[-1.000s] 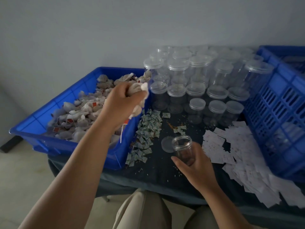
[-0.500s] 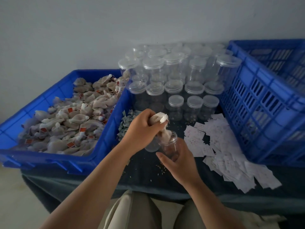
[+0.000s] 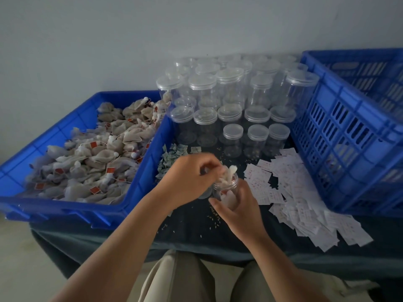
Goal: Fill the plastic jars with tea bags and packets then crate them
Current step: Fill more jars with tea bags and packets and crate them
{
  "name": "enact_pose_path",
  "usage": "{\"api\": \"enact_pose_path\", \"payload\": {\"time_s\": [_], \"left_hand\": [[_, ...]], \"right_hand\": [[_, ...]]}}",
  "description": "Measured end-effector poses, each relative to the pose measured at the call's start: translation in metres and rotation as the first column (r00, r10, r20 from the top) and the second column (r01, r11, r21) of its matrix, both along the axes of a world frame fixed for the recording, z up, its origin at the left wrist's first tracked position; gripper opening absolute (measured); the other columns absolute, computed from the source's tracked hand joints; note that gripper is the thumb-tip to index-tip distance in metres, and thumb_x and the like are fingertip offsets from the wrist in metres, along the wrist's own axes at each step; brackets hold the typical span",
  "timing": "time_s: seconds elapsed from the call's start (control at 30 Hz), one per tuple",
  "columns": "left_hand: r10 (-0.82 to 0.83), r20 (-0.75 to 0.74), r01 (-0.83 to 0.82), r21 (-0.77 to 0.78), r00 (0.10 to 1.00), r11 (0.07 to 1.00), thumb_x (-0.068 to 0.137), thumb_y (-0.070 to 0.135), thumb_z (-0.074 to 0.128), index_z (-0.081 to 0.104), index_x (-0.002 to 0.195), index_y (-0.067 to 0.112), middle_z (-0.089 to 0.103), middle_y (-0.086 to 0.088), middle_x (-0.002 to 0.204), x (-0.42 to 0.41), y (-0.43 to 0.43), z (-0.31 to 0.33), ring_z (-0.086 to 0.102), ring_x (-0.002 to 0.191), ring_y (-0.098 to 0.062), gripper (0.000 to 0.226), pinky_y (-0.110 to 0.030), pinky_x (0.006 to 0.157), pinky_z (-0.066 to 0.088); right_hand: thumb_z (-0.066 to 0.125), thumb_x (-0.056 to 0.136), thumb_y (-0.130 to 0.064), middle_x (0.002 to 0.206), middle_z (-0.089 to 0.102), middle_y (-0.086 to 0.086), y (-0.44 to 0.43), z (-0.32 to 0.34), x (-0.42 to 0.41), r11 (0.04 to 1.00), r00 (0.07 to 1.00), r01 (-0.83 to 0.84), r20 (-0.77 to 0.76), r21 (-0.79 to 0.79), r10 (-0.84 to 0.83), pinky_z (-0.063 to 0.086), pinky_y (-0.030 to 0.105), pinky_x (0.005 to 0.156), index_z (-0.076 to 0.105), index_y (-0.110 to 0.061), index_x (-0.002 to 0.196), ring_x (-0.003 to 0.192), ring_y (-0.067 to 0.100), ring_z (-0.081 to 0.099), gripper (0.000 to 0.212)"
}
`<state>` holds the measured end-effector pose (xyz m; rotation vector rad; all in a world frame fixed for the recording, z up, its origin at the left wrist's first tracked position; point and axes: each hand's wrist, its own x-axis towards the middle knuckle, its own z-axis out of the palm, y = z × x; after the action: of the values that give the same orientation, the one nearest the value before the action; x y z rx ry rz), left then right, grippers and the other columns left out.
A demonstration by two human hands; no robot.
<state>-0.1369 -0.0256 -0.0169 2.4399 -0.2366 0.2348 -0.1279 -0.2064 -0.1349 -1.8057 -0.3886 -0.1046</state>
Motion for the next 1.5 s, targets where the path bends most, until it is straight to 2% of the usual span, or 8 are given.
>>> {"api": "enact_pose_path", "payload": {"time_s": [0.2, 0.43, 0.53, 0.63, 0.7, 0.9, 1.3, 1.5], "left_hand": [[-0.192, -0.243, 0.22, 0.094, 0.951, 0.971, 0.108, 0.061, 0.029, 0.063, 0.085, 0.05, 0.07, 0.013, 0.086, -0.015, -0.012, -0.004, 0.064, 0.084, 0.005, 0.043, -0.032, 0.106, 0.045], [0.307, 0.089, -0.309, 0.013, 0.948, 0.951, 0.098, 0.054, 0.056, 0.064, 0.096, 0.051, 0.07, 0.03, 0.093, -0.013, 0.072, 0.027, 0.067, 0.078, 0.008, 0.009, -0.011, 0.056, 0.051], [0.54, -0.106, -0.511, 0.216, 0.835, 0.832, 0.102, 0.033, 0.062, 0.067, 0.111, 0.045, 0.072, 0.014, 0.115, -0.003, 0.139, 0.031, 0.07, 0.088, -0.006, 0.015, -0.03, 0.074, 0.059], [0.514, -0.468, -0.277, 0.486, 0.719, 0.829, 0.101, 0.009, 0.056, 0.06, 0.141, 0.024, 0.065, -0.008, 0.138, -0.002, 0.171, 0.008, 0.066, 0.102, -0.019, 0.043, -0.034, 0.082, 0.057], [0.439, -0.544, -0.116, 0.527, 0.715, 0.842, 0.101, 0.008, 0.054, 0.066, 0.129, 0.023, 0.07, -0.005, 0.125, -0.005, 0.17, -0.009, 0.065, 0.098, -0.017, 0.035, -0.03, 0.079, 0.054], [0.478, -0.336, -0.267, 0.516, 0.811, 0.814, 0.102, 0.019, 0.061, 0.07, 0.091, 0.026, 0.072, 0.002, 0.095, 0.0, 0.17, -0.02, 0.067, 0.085, -0.018, 0.015, -0.037, 0.081, 0.056], [0.605, 0.004, -0.604, -0.05, 0.796, 0.795, 0.107, 0.048, 0.047, 0.048, 0.09, 0.033, 0.059, 0.003, 0.074, -0.001, 0.183, -0.013, 0.053, 0.06, -0.014, 0.023, -0.032, 0.054, 0.038], [0.588, 0.126, -0.503, -0.394, 0.799, 0.769, 0.097, 0.046, 0.048, 0.044, 0.07, 0.033, 0.039, 0.011, 0.055, -0.008, 0.157, 0.028, 0.036, 0.047, -0.005, 0.03, -0.025, 0.045, 0.035]], "right_hand": [[0.075, 0.082, -0.073, 0.102, 0.068, -0.023, 0.001, 0.003, -0.003, 0.993, 0.994, -0.025, 0.105, -0.115, 0.038, 0.058, 0.019, 0.068, 0.05, -0.047, 0.114, 0.082, 0.004, 0.069, 0.048], [0.079, 0.077, -0.065, 0.109, 0.069, -0.024, -0.001, -0.001, -0.001, 1.0, 0.999, -0.002, 0.038, -0.021, 0.003, 0.055, 0.015, 0.074, 0.058, -0.039, 0.117, 0.097, 0.004, 0.07, 0.052], [0.078, 0.077, -0.066, 0.106, 0.07, -0.023, 0.0, -0.001, -0.001, 0.999, 0.999, -0.021, 0.037, -0.049, 0.022, 0.055, 0.016, 0.072, 0.059, -0.039, 0.114, 0.093, 0.005, 0.071, 0.05], [0.077, 0.077, -0.067, 0.104, 0.071, -0.022, 0.0, -0.002, 0.0, 0.997, 0.999, -0.018, 0.037, -0.079, 0.021, 0.056, 0.017, 0.069, 0.059, -0.04, 0.113, 0.089, 0.005, 0.071, 0.049], [0.076, 0.076, -0.069, 0.103, 0.07, -0.025, 0.0, -0.003, 0.0, 0.995, 0.999, -0.012, 0.042, -0.097, 0.016, 0.055, 0.016, 0.069, 0.058, -0.041, 0.114, 0.088, 0.004, 0.071, 0.051], [0.082, 0.079, -0.061, 0.104, 0.069, -0.025, 0.001, -0.005, 0.0, 0.993, 0.999, -0.028, 0.041, -0.118, 0.033, 0.054, 0.015, 0.068, 0.059, -0.04, 0.117, 0.088, 0.005, 0.071, 0.05], [0.081, 0.078, -0.063, 0.105, 0.069, -0.025, 0.001, -0.004, 0.0, 0.993, 0.999, -0.019, 0.044, -0.114, 0.024, 0.057, 0.02, 0.07, 0.06, -0.039, 0.116, 0.09, 0.005, 0.071, 0.05], [0.076, 0.075, -0.07, 0.106, 0.069, -0.026, 0.0, -0.003, -0.001, 0.993, 1.0, -0.009, 0.023, -0.116, 0.012, 0.058, 0.021, 0.069, 0.059, -0.038, 0.117, 0.089, 0.004, 0.071, 0.055]]}}
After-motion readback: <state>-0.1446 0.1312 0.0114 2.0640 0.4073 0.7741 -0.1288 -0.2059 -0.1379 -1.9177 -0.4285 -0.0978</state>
